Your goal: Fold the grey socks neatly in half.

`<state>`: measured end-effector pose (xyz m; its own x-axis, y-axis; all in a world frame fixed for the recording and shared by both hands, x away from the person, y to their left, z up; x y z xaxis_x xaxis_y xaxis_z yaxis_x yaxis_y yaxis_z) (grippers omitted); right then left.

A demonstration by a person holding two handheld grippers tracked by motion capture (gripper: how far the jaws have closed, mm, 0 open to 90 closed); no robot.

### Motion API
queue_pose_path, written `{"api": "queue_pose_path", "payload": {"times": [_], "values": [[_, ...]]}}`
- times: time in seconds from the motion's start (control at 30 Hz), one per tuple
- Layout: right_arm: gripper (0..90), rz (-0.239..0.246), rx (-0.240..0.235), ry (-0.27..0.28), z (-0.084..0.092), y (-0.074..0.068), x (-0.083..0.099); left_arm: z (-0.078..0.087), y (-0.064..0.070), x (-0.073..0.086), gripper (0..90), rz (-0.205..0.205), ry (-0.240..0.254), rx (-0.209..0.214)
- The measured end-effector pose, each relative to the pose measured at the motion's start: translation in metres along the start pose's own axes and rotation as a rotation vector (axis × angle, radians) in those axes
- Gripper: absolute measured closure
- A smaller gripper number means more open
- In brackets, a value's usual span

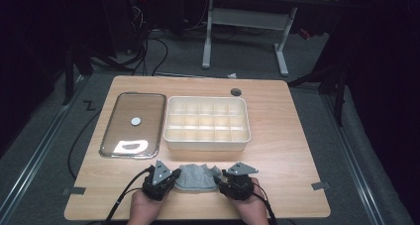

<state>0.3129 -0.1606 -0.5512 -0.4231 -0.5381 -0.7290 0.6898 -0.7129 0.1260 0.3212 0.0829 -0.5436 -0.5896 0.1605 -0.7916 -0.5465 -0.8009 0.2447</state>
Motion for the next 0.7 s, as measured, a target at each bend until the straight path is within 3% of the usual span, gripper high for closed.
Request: {"api": "queue_pose_path", "payload": {"times": [0.13,0.33,0.47,0.7], "values": [[61.2,0.009,0.006,0.005,0.0,-0.002,0.001,0.014,0.003,-0.001,90.0,-0.002,0.013,0.031],[62.3,0.012,0.014,0.002,0.001,-0.002,0.001,0.02,0.003,0.012,90.0,-0.007,-0.075,0.067],[63.2,0.01,0.014,-0.001,0.001,-0.002,0.001,0.017,0.007,0.019,90.0,-0.05,-0.126,0.059],[73.1,0.0,-0.008,-0.011,0.002,-0.004,0.0,0.016,0.008,0.021,89.9,-0.09,-0.106,0.026]]}}
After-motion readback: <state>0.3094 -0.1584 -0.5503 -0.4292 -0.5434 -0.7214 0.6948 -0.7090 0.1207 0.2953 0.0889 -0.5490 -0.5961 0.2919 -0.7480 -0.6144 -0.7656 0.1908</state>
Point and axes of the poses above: each handheld gripper's, and its own axes: z roughly backward along the jaws, x roughly out of its underside, y roughly to its right, the point moved 3 cm from there along -z, roughly forward along the jaws, and after that the axes turned 15 degrees about z, right-handed, at the moved point
